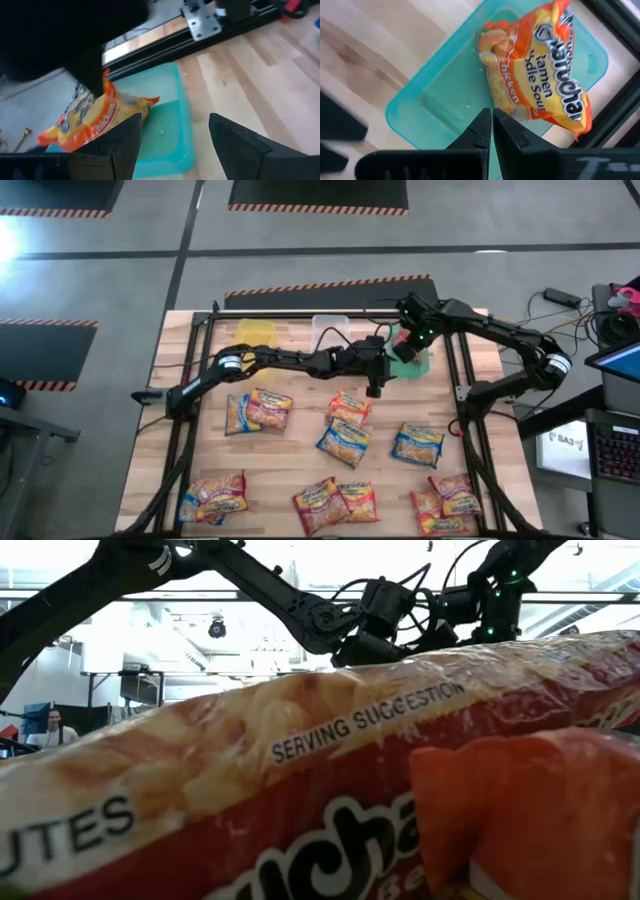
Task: Sort Maruchan noodles
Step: Put the top right orange noodle pack into the green bin
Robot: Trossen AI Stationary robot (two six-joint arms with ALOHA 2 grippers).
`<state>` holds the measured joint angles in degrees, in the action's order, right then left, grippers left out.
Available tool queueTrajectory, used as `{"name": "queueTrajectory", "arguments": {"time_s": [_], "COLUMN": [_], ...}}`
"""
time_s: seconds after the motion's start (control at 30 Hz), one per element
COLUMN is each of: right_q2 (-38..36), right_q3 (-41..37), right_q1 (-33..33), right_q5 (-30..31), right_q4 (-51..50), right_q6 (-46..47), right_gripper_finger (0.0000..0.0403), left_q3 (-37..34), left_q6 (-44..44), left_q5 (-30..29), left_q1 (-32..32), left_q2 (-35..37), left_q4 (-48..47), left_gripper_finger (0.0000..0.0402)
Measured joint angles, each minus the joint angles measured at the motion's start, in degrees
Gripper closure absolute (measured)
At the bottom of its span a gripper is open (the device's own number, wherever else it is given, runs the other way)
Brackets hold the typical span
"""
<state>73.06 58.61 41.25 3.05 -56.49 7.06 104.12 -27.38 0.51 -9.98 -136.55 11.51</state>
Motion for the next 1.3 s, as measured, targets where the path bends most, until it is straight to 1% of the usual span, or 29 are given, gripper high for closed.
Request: {"name": "queueTrajectory", "arguments": {"time_s": [0.17,0.27,0.37,0.43,0.47,0.5,0.57,0.6,0.63,0.73,0.83,0.97,1.03,1.17,1.23,1.3], "right_q2": [0.4,0.7,0.9,0.9,0.9,0.9,0.8,0.8,0.8,0.8,0.9,1.0,1.0,1.0,1.0,1.0], "right_q3": [-0.3,-0.3,-0.3,-0.4,-0.4,-0.4,-0.4,-0.4,-0.4,-0.5,-0.6,-0.8,-0.8,-1.3,-1.4,-1.6], "right_q1": [0.0,0.0,0.1,0.1,0.1,0.1,0.2,0.3,0.2,0.6,1.6,2.4,2.5,2.5,2.5,2.5], "right_q5": [0.1,0.9,1.6,1.6,1.6,1.6,2.1,2.2,2.2,3.2,5.6,5.5,4.7,-0.3,-0.6,-0.8], "right_q4": [0.2,0.2,0.0,-0.2,-0.3,-0.4,-1.0,-1.0,-0.6,-0.7,-0.5,-0.5,-0.6,-0.6,-0.6,-0.6], "right_q6": [-0.6,-0.7,-0.7,-0.7,-0.8,-1.0,-1.8,-1.9,-2.0,-2.8,-3.6,-3.3,-3.2,-2.6,-2.6,-2.6], "right_gripper_finger": [0.0394,0.0394,0.0394,0.0394,0.0394,0.0394,0.0394,0.0394,0.0394,0.0394,0.0394,0.0394,0.0394,0.0394,0.0394,0.0394], "left_q3": [0.2,3.0,10.0,16.7,20.1,23.8,30.7,31.1,29.0,25.9,25.7,25.9,26.5,27.7,28.4,29.1], "left_q6": [2.9,3.0,1.8,1.1,0.9,0.9,0.9,0.9,0.4,0.6,0.7,0.2,-0.4,-1.1,-1.1,-2.3], "left_q5": [0.0,0.1,-0.7,-3.1,-3.4,-3.5,-1.8,-1.3,-1.2,-1.2,-1.3,-1.6,-1.7,-1.1,-1.1,-1.0], "left_q1": [-0.4,-0.3,0.1,0.1,0.1,0.1,-0.1,-0.2,-0.2,-0.2,-0.2,-0.3,-0.3,-0.2,-0.2,-0.2], "left_q2": [-0.7,-3.6,-8.3,-11.5,-12.8,-14.2,-17.1,-17.7,-17.4,-15.8,-15.6,-15.6,-15.6,-15.7,-15.8,-15.8], "left_q4": [0.4,-0.5,-5.9,-10.9,-13.9,-17.1,-23.7,-24.3,-21.3,-22.1,-24.7,-25.1,-25.7,-26.8,-27.8,-29.0], "left_gripper_finger": [0.0187,0.0191,0.0196,0.02,0.0204,0.0207,0.0216,0.0221,0.0226,0.0242,0.026,0.0299,0.0325,0.0384,0.0392,0.0389]}}
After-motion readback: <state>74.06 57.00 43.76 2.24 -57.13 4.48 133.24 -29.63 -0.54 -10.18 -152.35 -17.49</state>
